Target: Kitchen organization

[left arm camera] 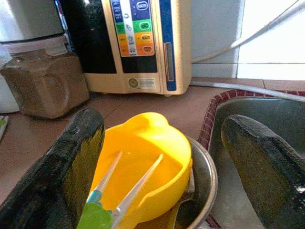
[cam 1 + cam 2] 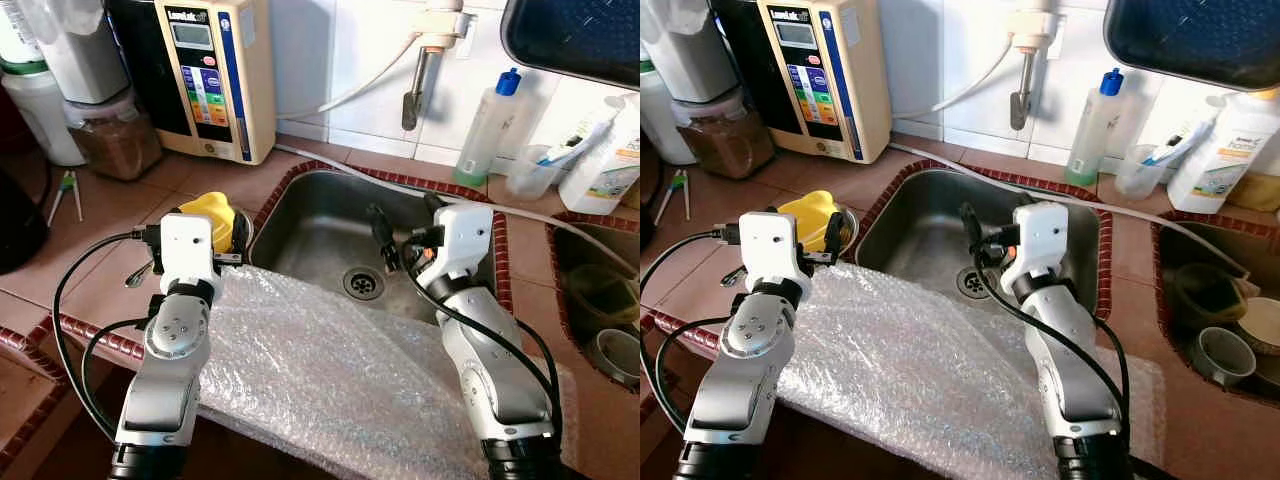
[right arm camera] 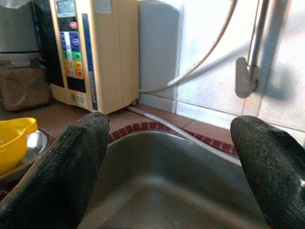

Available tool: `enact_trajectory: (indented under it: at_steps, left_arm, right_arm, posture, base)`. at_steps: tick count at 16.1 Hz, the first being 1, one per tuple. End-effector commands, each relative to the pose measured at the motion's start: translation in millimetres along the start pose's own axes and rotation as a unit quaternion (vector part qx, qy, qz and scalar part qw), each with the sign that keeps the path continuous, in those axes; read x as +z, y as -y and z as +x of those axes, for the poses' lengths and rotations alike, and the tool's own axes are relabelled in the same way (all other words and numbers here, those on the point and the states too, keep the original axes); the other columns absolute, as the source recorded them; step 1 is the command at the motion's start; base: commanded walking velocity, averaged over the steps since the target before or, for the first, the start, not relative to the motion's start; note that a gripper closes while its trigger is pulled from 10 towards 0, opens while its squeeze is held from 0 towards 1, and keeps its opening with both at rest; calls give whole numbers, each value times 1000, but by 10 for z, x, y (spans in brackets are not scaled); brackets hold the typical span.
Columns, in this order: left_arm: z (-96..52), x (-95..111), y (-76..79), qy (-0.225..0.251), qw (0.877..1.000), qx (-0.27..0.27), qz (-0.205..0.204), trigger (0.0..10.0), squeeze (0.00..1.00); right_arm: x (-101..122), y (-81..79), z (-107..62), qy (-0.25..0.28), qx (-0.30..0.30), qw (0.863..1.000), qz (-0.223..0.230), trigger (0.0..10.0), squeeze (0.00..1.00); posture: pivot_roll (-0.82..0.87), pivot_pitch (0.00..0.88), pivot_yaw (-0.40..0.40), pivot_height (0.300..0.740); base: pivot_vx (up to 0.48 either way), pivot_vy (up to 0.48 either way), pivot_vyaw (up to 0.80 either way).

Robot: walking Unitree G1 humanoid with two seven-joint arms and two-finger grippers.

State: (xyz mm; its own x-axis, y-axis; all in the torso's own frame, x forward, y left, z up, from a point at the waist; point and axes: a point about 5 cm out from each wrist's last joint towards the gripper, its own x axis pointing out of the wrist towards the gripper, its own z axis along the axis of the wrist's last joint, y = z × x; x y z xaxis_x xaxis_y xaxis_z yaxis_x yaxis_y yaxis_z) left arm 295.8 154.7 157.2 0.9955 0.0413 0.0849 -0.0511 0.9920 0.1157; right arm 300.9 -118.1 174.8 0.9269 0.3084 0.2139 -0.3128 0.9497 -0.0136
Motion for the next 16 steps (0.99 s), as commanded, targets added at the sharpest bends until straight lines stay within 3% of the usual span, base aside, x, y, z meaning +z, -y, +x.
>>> enact_trajectory:
  at_steps: [1,4,6,9,16]
  left_arm:
    - [-6,11,-32,3,1000,5,7,10000,0]
    - [-70,-36,-148,-1,999,35,24,10000,0]
    - [-158,-110,-193,-15,999,38,24,10000,0]
    - [-200,-59,-218,-3,999,46,21,10000,0]
    - [-144,-200,-120,-51,998,25,-11,10000,0]
  right_arm:
    - [24,0,7,4,1,1000,4,10000,0]
    - [7,-34,-21,-5,14,999,38,10000,0]
    - [-19,-37,-56,-10,18,999,33,10000,0]
    - [-34,-109,-66,-19,52,998,38,10000,0]
    - [-122,-347,-211,-68,167,981,75,10000,0]
  posture:
    - [28,0,24,740]
    - [29,0,24,740]
    - [38,8,23,740]
    - [42,15,19,740]
    - [20,13,17,740]
  base:
    - [0,0,0]
    - [0,0,0]
    - [0,0,0]
    - [0,0,0]
    - [0,0,0]
